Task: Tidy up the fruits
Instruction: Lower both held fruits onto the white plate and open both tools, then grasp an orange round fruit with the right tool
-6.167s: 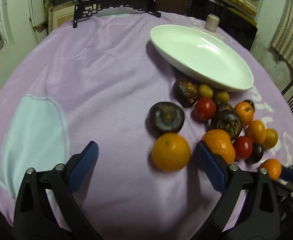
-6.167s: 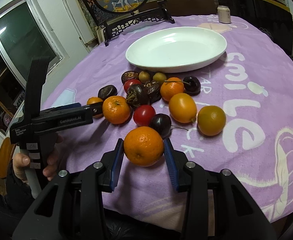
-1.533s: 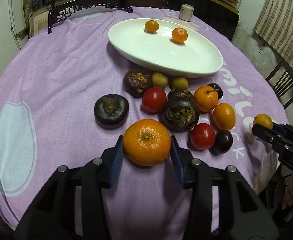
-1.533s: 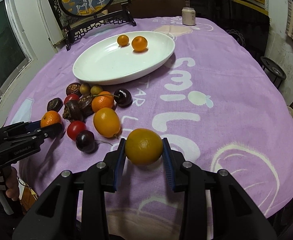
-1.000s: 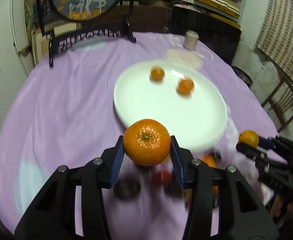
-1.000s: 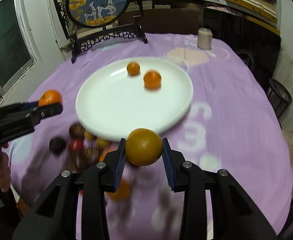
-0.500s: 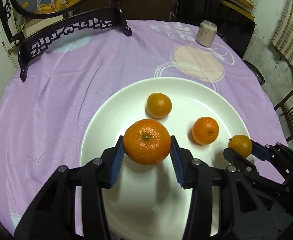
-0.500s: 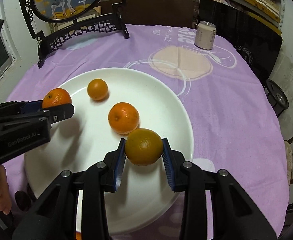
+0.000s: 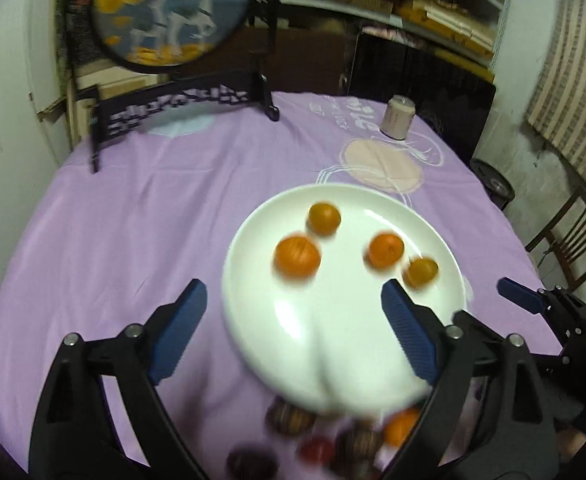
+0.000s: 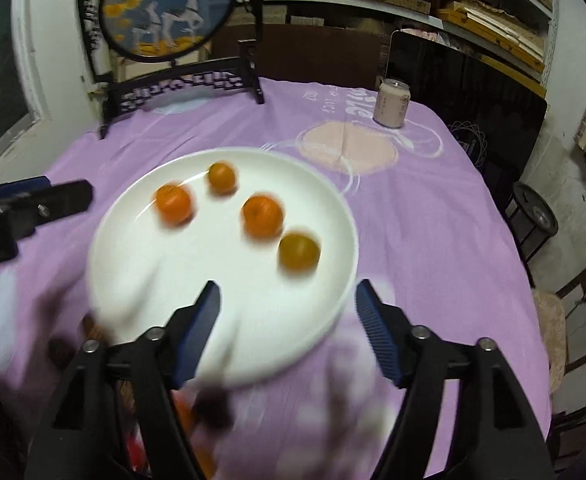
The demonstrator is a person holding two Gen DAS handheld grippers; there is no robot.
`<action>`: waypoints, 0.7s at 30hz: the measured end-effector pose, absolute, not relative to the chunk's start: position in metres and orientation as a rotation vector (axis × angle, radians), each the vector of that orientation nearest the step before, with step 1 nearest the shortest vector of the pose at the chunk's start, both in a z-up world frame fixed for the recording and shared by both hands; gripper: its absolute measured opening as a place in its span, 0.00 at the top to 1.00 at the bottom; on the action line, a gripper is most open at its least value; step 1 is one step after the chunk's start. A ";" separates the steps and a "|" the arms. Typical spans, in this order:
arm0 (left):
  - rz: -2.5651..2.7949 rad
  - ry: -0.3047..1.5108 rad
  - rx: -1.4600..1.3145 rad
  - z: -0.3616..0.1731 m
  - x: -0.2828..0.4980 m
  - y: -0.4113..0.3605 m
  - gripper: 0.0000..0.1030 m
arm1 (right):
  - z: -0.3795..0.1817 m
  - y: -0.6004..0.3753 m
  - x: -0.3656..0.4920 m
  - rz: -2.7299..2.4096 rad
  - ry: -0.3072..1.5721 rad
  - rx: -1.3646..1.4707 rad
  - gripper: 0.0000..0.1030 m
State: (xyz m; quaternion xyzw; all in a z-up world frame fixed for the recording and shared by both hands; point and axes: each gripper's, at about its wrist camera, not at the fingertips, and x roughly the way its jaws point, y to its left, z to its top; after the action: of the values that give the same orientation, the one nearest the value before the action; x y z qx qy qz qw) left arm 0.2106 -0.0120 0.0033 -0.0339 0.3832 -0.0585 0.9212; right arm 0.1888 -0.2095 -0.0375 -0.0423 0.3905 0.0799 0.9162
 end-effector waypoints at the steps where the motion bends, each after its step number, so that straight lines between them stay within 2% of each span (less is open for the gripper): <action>1: -0.111 0.780 -0.074 0.003 0.196 -0.007 0.11 | -0.039 -0.211 0.174 0.173 0.803 -0.069 0.28; 9: -0.068 0.790 -0.094 -0.019 0.115 0.021 0.10 | -0.039 -0.209 0.105 0.181 0.805 -0.032 0.28; 14: -0.059 0.793 -0.085 -0.026 0.095 0.024 0.10 | -0.041 -0.204 0.089 0.185 0.809 -0.053 0.28; 17: -0.059 0.806 -0.074 -0.033 0.088 0.025 0.10 | -0.056 -0.200 0.082 0.193 0.845 -0.073 0.24; 21: -0.072 0.845 -0.062 -0.049 0.083 0.027 0.10 | -0.078 -0.199 0.080 0.209 0.890 -0.047 0.24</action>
State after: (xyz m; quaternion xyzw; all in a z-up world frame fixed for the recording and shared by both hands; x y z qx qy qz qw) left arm 0.0830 0.0271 -0.0488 -0.0300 0.4100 -0.0347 0.9110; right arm 0.0801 -0.1994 -0.0782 -0.0228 0.4296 0.1008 0.8971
